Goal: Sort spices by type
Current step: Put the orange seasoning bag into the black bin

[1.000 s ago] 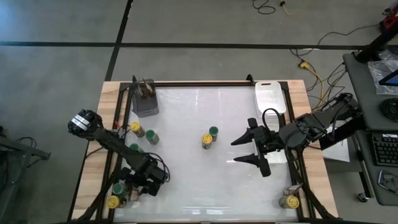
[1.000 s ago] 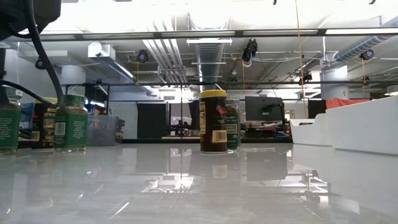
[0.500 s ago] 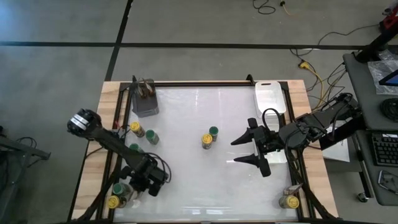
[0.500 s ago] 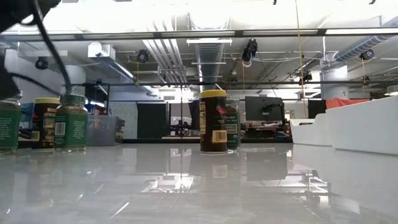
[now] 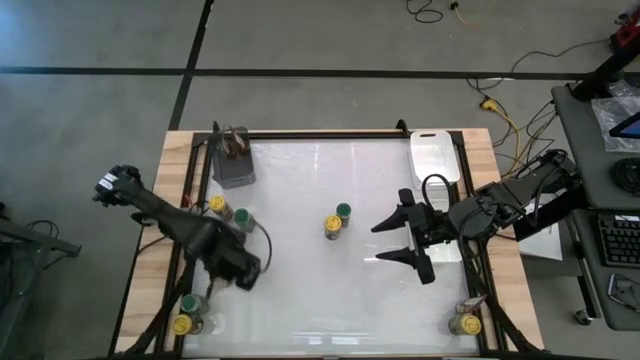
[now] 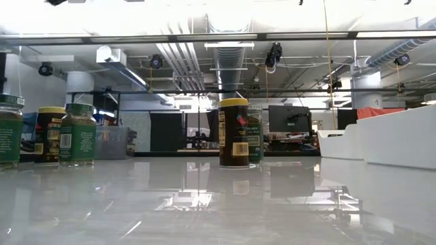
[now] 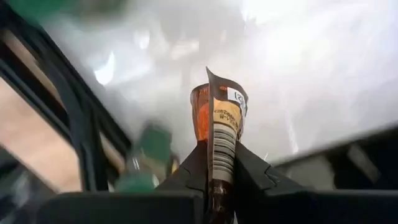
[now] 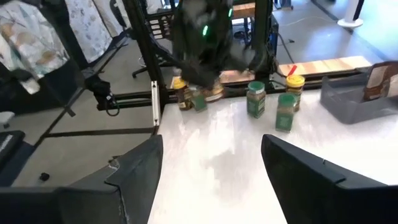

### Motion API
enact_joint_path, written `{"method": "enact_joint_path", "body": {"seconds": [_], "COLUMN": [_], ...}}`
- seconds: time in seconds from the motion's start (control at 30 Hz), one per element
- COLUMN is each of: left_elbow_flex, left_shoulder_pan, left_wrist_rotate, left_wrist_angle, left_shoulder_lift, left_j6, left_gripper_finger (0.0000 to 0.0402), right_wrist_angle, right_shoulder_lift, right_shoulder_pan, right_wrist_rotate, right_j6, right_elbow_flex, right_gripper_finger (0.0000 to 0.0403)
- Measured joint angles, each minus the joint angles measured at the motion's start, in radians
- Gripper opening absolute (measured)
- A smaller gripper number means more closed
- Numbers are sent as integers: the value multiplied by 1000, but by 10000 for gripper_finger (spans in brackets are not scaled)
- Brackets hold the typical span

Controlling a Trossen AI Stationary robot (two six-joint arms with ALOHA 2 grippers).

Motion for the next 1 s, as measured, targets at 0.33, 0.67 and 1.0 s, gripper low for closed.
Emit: {"method": "enact_joint_path", "body": {"seconds": [0.33, 0.67, 1.0], "left_elbow_flex": [56, 16, 10], "left_shoulder_pan": [366, 1038, 1436], "left_wrist_rotate": [-208, -156, -90], "left_wrist_angle": [-145, -147, -139], "left_shoulder_lift": [-145, -208, -38], "left_j6": [235, 716, 1019], "left_gripper_finger": [19, 22, 22], "right_wrist_angle": [0, -74, -208], "right_shoulder_lift": [-78, -185, -188], "right_shoulder_pan": [-1, -25, -146], "right_wrist_rotate": [241, 284, 263], "right_j6": [-122, -130, -206], "right_elbow_flex": [0, 0, 0], "right_gripper_finger": [270, 274, 284]}}
